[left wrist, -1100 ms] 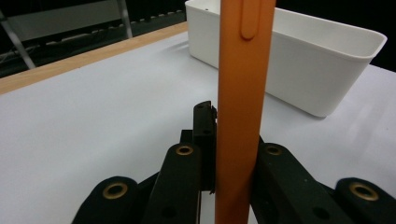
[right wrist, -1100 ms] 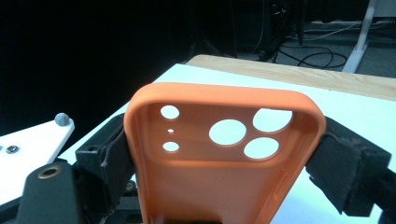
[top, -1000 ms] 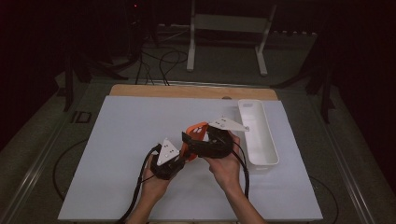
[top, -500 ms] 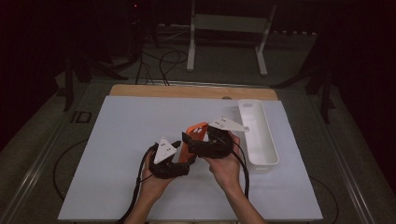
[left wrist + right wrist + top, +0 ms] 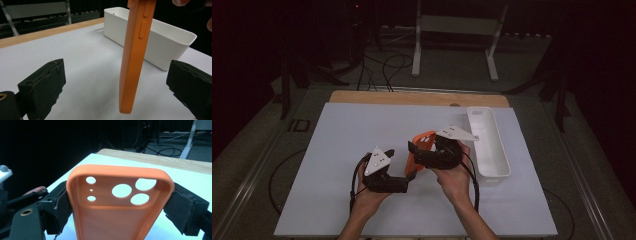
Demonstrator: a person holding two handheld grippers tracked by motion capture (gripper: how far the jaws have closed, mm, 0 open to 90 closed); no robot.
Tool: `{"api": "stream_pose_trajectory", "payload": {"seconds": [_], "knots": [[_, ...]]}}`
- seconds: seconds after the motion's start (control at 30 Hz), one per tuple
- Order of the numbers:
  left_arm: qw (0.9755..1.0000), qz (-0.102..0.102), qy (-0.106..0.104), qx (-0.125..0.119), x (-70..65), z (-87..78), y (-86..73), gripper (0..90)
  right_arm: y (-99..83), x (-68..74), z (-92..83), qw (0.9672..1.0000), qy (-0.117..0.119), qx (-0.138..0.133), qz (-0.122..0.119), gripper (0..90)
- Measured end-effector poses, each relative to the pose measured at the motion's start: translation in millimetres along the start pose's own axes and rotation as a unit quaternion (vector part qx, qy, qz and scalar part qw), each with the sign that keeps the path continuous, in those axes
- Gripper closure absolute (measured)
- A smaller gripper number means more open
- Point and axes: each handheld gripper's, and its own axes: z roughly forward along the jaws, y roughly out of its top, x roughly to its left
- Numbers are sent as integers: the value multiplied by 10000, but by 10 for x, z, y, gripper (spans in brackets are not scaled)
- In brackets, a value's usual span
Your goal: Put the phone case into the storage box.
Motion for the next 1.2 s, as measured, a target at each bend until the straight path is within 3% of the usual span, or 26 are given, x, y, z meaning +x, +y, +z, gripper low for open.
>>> {"api": "stream_pose_trajectory", "payload": {"seconds": [0.27,0.5,0.9,1.2], "knots": [[9996,-187,-107,-187,97,-169,-21,21,-14,-29,-10,10000,-43,3,-14,159],[9994,-262,-12,-230,192,-289,-43,16,-14,-62,-31,9999,-116,-6,-39,158],[9998,-59,169,18,345,-431,-134,13,-13,-98,-53,9999,-137,18,-48,158],[9990,-89,417,123,499,-594,-305,11,-1,-120,-80,9998,-193,11,-107,158]]}}
